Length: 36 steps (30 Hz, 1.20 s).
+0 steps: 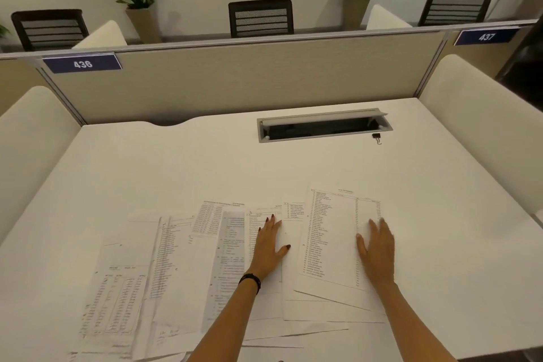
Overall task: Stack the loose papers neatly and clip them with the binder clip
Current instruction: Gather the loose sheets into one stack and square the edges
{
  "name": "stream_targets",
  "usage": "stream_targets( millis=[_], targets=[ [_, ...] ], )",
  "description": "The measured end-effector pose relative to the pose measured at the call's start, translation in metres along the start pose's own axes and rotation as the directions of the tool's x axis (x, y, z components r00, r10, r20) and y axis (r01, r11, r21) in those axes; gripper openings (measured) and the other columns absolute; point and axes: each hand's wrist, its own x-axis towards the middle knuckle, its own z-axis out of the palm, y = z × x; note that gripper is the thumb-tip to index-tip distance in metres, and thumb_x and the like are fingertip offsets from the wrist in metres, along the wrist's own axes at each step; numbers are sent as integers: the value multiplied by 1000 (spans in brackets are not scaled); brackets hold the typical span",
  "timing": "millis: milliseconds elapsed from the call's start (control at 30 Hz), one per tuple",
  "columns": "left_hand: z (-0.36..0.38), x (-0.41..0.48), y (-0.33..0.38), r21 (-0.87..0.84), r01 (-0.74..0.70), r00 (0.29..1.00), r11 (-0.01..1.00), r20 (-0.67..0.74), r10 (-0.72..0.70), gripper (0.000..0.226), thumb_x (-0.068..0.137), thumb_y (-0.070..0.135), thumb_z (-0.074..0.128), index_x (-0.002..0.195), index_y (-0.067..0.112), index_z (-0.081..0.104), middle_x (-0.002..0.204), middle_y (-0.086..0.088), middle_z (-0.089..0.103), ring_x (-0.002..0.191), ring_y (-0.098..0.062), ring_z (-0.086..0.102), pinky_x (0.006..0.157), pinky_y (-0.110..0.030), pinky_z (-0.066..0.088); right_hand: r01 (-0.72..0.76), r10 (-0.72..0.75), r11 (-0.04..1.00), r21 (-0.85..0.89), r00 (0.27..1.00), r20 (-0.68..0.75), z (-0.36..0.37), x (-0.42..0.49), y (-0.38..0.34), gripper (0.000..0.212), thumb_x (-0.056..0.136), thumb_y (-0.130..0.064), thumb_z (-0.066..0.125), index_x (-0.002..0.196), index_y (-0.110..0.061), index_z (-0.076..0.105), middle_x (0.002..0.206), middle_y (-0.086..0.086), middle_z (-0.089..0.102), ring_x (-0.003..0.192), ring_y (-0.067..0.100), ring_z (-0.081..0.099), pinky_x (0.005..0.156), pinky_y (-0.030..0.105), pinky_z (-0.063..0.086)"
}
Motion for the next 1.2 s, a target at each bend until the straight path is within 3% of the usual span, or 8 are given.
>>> stream_targets(
  millis=[67,233,400,533,700,933,1067,1200],
  targets=[
    [1,2,4,-59,29,999,998,-23,-30,64,90,22,57,143,11,25,157,-6,6,146,-20,0,117,-33,-6,-104,105,993,60,994,-25,-1,-2,1,55,92,-27,50,139,-4,32,150,19,27,139,32,22,116,43,16],
    [2,3,10,-184,54,997,981,-35,-62,49,90,16,57,135,12,38,157,-8,10,146,-21,-1,117,-38,-8,-100,104,982,160,994,-19,-4,-5,-4,53,92,-21,50,139,-4,31,146,16,34,137,30,28,113,40,22],
    [5,-3,20,-304,22,999,952,-19,-29,47,91,11,55,128,33,35,153,-4,25,145,-18,9,116,-32,-6,-68,67,988,140,998,9,-2,-14,-2,47,95,-22,44,139,-8,34,150,10,29,139,26,25,112,39,23],
    [12,-7,34,-315,57,998,947,11,-56,56,91,13,54,141,18,29,155,-1,18,144,-16,13,118,-31,6,-29,29,993,116,1000,3,0,-23,-2,45,95,-21,42,138,-7,36,150,10,30,139,25,26,112,36,23],
    [17,-4,47,-363,193,945,911,-181,-272,56,86,3,58,137,5,34,147,-14,30,135,-27,30,116,-37,24,-109,127,972,206,989,-77,2,-33,-7,43,93,-21,47,134,-6,41,148,13,31,137,27,28,110,40,28],
    [1,2,52,-663,243,909,708,-100,-405,47,83,-5,60,127,2,45,117,-14,55,105,-22,53,90,-27,44,-86,105,972,218,992,-75,0,-39,-6,41,93,-19,49,131,-6,43,146,13,35,135,27,30,109,39,29],
    [-3,0,46,-624,233,916,746,-116,-383,36,84,-4,59,118,2,53,103,-8,59,90,-17,55,73,-14,48,-114,128,978,173,989,-71,0,-42,-5,44,94,-20,47,135,-6,40,150,14,27,138,28,24,111,41,27],
    [-3,-5,42,-560,227,938,797,-93,-333,39,87,6,58,124,10,48,104,-6,60,87,-18,58,74,-24,50,-99,102,994,45,994,-51,-1,-40,-1,45,94,-18,44,136,-4,38,149,20,26,138,34,23,113,45,25]
  ],
)
